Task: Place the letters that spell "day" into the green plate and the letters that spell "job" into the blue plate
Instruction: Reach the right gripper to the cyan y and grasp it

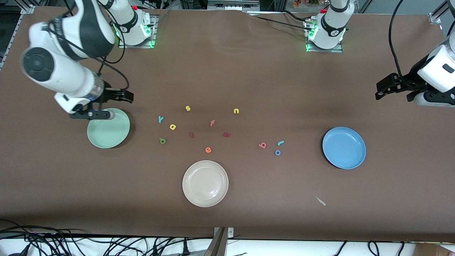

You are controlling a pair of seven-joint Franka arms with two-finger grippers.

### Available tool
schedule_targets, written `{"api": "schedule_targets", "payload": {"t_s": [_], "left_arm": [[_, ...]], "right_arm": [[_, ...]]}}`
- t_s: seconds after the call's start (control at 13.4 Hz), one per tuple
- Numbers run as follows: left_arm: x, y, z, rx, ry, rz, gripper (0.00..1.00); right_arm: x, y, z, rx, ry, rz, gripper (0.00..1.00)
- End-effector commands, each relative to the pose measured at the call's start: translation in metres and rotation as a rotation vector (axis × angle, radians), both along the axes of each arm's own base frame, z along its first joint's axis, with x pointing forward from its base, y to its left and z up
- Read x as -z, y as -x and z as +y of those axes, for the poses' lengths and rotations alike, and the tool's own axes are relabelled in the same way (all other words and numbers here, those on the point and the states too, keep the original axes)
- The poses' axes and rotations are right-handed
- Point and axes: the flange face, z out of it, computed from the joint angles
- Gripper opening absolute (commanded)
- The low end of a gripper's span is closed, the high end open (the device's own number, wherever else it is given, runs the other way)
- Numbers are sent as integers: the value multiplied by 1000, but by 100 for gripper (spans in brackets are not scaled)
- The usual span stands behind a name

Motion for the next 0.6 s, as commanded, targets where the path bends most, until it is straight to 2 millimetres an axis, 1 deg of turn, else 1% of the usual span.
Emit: {"api": "schedule_targets", "payload": {"t_s": [0.0, 0.07, 0.22, 0.37, 0.52], "left_arm": [[-6, -1, -1, 5, 16, -2, 100], [-6, -1, -1, 6, 16, -2, 100], [-6, -1, -1, 8, 15, -2, 100], [-6, 0, -2, 9, 15, -2, 100], [-6, 0, -2, 9, 15, -2, 100]], "right_arm": [[20, 21, 19, 45, -8, -36, 100], [37, 24, 19, 45, -13, -52, 100], [83, 38, 22, 39, -30, -119, 100], [112, 48, 20, 41, -38, -146, 100], [134, 46, 22, 49, -40, -148, 100]]}}
